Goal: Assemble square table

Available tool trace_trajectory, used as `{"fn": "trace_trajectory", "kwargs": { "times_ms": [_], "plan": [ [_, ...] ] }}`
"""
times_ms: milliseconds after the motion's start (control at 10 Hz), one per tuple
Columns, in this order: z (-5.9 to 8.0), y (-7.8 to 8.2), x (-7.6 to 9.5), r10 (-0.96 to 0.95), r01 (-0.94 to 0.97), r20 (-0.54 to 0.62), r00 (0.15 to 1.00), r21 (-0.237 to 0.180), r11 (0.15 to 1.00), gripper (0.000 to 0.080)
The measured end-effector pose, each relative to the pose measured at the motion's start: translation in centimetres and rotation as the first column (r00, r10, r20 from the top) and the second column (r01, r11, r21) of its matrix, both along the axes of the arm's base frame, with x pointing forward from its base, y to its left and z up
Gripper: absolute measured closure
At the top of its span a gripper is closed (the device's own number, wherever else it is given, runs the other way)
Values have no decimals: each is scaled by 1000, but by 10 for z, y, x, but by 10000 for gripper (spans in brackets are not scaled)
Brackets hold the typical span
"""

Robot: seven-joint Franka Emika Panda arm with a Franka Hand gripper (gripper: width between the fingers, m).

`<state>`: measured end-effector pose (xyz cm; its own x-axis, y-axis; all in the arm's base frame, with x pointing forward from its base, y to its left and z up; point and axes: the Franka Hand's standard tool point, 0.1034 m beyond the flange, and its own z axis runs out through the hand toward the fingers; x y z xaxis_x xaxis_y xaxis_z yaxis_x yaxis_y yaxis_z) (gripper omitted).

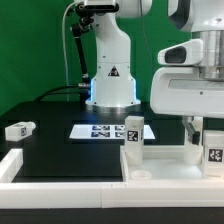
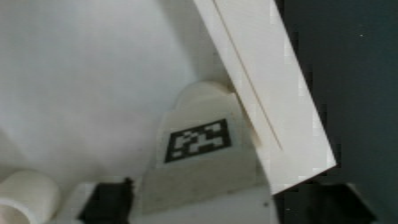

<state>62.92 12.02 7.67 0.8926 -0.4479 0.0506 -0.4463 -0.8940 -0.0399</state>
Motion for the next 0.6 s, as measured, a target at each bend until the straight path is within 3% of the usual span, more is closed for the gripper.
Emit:
{"fn": "trace_trajectory", "kwargs": {
  "times_ms": [100,200,500,600],
  "plan": [
    [0,0,0,-64,64,-1,998,5,998,371],
    [0,0,0,-126,126,-3,992,9,992,511],
    [-1,-3,0,-410,410,-3,912,31,912,511],
    [-2,-4,0,-610,610,-31,792,64,790,510]
  ]
}}
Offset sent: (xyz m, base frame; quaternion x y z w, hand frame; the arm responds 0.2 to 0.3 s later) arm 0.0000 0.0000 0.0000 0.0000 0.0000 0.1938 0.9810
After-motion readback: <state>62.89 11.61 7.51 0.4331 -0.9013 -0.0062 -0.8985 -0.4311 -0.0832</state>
